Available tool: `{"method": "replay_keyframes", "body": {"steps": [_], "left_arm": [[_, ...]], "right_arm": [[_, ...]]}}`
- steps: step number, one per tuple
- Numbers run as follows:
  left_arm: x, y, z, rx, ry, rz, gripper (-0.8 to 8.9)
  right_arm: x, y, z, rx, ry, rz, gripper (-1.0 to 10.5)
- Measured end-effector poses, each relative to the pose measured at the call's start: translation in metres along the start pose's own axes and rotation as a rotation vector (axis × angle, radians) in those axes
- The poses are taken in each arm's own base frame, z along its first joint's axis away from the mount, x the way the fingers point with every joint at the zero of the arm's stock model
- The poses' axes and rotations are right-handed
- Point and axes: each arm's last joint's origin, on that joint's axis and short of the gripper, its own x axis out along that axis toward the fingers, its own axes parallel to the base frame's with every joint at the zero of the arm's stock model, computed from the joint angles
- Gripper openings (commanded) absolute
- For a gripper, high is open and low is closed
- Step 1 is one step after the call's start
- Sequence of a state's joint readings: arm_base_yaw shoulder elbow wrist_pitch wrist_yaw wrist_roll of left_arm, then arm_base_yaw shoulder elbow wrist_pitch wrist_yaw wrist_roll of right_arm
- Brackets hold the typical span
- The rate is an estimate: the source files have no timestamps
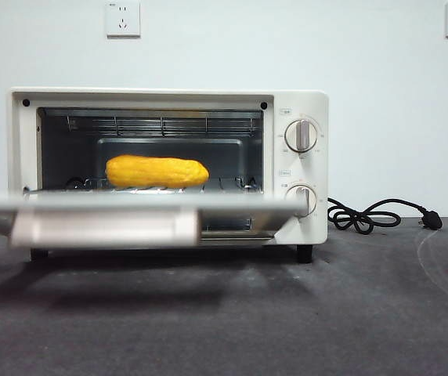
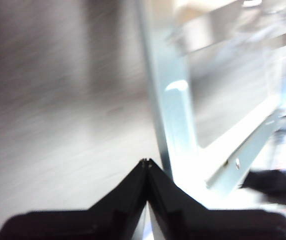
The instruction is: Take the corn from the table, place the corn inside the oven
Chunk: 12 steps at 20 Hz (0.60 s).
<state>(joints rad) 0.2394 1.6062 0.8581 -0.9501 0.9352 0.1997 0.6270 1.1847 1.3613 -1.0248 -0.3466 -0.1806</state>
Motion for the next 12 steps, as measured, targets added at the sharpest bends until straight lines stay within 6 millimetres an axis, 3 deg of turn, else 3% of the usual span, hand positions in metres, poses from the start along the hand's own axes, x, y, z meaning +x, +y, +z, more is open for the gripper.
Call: {"method": "replay_keyframes", "body": {"steps": [3,6,9,12], "left_arm": [[-0.012,-0.013,0.0,0.037,-0.091,-0.209,-0.08],[-0.049,-0.036,0.0,0.164,-0.255,-0.301,-0.08],[-0.085,-0.07,-0.011,0.314,-0.397,-0.3,-0.07],[-0.105,-0.108,-0.036,0.449,-0.477,-0.26,-0.07]], "right_arm": [[0.0,0.0,-0.001,0.004,0.011,0.002,0.0],[0.0,0.0,-0.003,0.01,0.025,0.003,0.0],[0.0,0.0,-0.003,0.009,0.025,0.003,0.0],[0.0,0.0,-0.002,0.008,0.021,0.002,0.0]]}}
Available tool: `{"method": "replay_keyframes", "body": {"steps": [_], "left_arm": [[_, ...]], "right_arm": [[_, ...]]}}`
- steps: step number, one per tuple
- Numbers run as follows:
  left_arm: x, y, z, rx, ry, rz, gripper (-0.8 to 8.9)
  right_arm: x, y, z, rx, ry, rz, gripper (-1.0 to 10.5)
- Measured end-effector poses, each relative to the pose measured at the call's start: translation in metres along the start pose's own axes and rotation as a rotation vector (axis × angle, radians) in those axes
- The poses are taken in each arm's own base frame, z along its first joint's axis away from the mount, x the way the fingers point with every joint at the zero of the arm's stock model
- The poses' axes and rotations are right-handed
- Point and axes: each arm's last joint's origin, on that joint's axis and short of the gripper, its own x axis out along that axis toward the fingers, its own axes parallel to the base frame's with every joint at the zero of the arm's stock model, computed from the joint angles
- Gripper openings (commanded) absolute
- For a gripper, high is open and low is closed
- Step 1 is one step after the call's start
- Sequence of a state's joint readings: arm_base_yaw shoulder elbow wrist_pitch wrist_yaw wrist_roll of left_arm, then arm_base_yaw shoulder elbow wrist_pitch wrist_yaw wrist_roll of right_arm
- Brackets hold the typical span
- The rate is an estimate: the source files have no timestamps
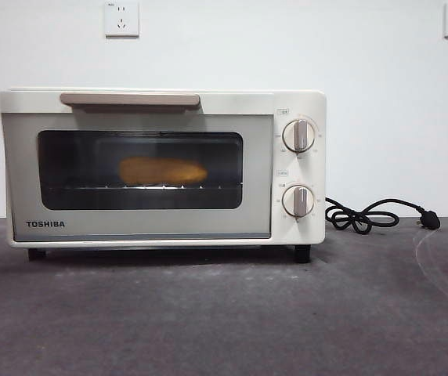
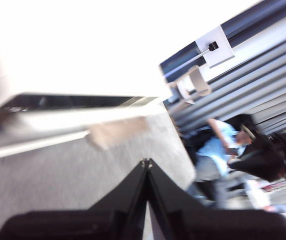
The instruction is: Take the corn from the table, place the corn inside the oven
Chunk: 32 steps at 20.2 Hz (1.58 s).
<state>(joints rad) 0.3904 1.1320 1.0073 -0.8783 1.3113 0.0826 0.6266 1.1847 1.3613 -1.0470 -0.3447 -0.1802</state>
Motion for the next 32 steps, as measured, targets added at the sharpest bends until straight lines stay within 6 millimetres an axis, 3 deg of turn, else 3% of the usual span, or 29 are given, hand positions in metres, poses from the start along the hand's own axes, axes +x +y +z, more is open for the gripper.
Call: {"method": "replay_keyframes", "body": {"steps": [1,11,19,24,32], "left_arm": [[-0.002,-0.015,-0.003,0.046,-0.007,0.029,-0.07],[-0.01,-0.08,-0.044,0.206,-0.006,0.313,-0.07],[-0.033,-0.118,-0.078,0.285,-0.218,0.624,-0.07],[-0.04,-0.127,-0.089,0.29,-0.298,0.693,-0.07],[-0.039,-0.127,-0.088,0.276,-0.297,0.693,-0.05]], "right_arm": [[0.0,0.0,0.0,0.0,0.001,-0.007,0.0],[0.0,-0.003,-0.001,0.001,0.019,-0.106,0.0],[0.0,-0.004,0.005,0.062,-0.044,-0.118,0.0],[-0.001,-0.006,0.01,0.066,-0.086,-0.164,0.0],[-0.001,-0.008,0.01,0.072,-0.081,-0.219,0.0]]}}
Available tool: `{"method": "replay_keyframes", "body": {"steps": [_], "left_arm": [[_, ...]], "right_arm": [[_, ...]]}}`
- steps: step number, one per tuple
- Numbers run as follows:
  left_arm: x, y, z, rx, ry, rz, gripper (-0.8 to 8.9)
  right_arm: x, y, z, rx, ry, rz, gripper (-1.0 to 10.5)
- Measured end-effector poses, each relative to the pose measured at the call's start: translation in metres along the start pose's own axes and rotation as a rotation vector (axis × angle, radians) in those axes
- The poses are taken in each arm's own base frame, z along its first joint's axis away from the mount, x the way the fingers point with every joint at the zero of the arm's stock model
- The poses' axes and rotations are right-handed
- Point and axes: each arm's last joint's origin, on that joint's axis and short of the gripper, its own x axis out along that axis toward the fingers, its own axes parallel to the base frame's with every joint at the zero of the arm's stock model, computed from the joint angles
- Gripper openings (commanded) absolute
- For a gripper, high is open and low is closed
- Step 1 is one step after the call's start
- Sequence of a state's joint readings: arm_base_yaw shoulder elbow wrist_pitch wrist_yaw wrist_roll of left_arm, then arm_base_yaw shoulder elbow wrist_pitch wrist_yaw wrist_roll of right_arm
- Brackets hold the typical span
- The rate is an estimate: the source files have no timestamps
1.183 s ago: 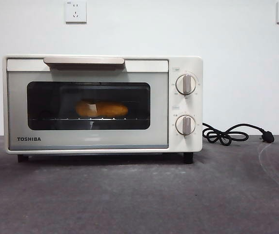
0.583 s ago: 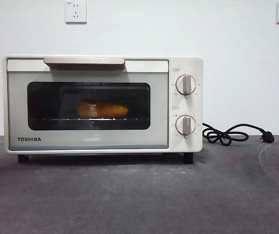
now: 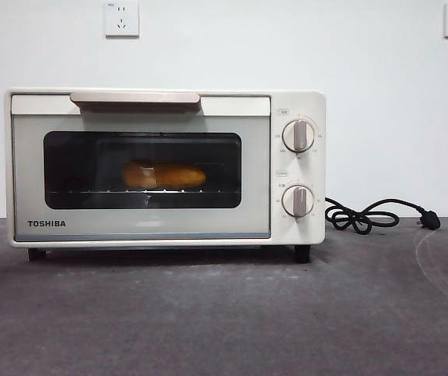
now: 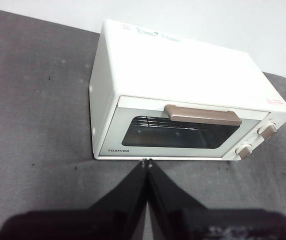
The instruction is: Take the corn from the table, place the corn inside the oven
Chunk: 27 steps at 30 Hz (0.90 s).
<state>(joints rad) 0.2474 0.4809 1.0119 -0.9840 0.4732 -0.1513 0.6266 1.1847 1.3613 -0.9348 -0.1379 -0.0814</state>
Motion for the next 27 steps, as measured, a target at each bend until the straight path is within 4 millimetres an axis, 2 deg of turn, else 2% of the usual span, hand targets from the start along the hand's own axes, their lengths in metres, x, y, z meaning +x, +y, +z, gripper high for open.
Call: {"method": "replay_keyframes", "body": {"steps": [10,21,27], "left_arm": [[0.014,0.007,0.002,-0.049,0.094,0.014,-0.04],[0.053,0.023,0.014,-0.109,0.236,0.024,-0.04],[0.044,0.012,0.012,-0.03,0.19,-0.023,-0.04]], "right_arm": [[0.0,0.0,0.0,0.0,0.0,0.0,0.0],[0.0,0.0,0.0,0.0,0.0,0.0,0.0],[0.0,0.0,0.0,0.0,0.0,0.0,0.0]]}}
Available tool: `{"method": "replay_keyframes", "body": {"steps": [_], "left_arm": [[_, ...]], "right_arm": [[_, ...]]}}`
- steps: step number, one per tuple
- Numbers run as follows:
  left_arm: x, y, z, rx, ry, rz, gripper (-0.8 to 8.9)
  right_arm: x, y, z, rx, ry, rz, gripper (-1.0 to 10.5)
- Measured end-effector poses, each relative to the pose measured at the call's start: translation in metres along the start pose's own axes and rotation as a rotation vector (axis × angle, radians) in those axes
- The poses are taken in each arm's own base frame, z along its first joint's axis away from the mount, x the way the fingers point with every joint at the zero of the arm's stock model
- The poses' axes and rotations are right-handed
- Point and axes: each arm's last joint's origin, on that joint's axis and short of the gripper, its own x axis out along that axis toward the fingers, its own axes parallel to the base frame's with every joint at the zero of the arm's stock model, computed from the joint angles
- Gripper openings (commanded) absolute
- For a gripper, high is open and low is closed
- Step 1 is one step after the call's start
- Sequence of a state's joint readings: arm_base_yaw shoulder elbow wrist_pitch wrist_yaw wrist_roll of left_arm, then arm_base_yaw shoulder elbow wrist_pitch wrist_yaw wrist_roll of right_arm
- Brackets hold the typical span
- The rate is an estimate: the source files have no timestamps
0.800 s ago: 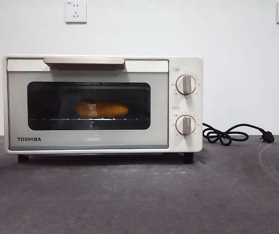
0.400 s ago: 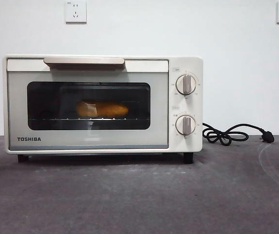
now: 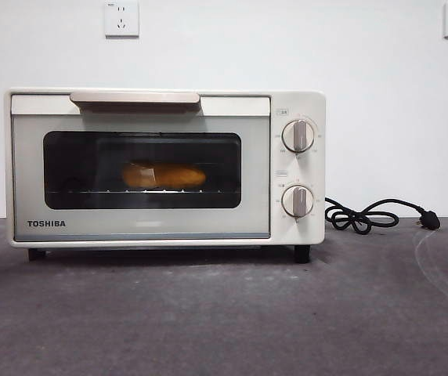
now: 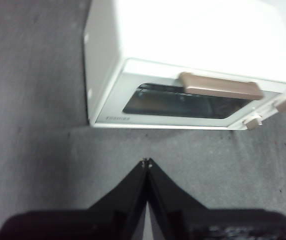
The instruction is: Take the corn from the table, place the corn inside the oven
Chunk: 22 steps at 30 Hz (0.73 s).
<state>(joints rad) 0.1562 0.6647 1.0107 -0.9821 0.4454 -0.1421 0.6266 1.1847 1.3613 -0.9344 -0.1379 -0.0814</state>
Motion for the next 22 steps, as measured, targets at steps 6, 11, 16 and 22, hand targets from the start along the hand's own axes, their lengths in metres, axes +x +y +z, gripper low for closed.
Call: {"method": "replay_keyframes", "body": {"steps": [6,11,16,22], "left_arm": [[-0.021,-0.022,0.01,0.193,-0.29,-0.013,-0.04],[-0.039,-0.035,0.014,0.307,-0.6,-0.128,-0.04],[-0.024,-0.027,-0.001,0.387,-0.74,-0.148,-0.04],[0.022,-0.001,-0.048,0.453,-0.75,-0.124,-0.04]], "right_arm": [[0.0,0.0,0.0,0.0,0.0,0.0,0.0],[0.0,0.0,0.0,0.0,0.0,0.0,0.0],[0.0,0.0,0.0,0.0,0.0,0.0,0.0],[0.0,0.0,0.0,0.0,0.0,0.0,0.0]]}}
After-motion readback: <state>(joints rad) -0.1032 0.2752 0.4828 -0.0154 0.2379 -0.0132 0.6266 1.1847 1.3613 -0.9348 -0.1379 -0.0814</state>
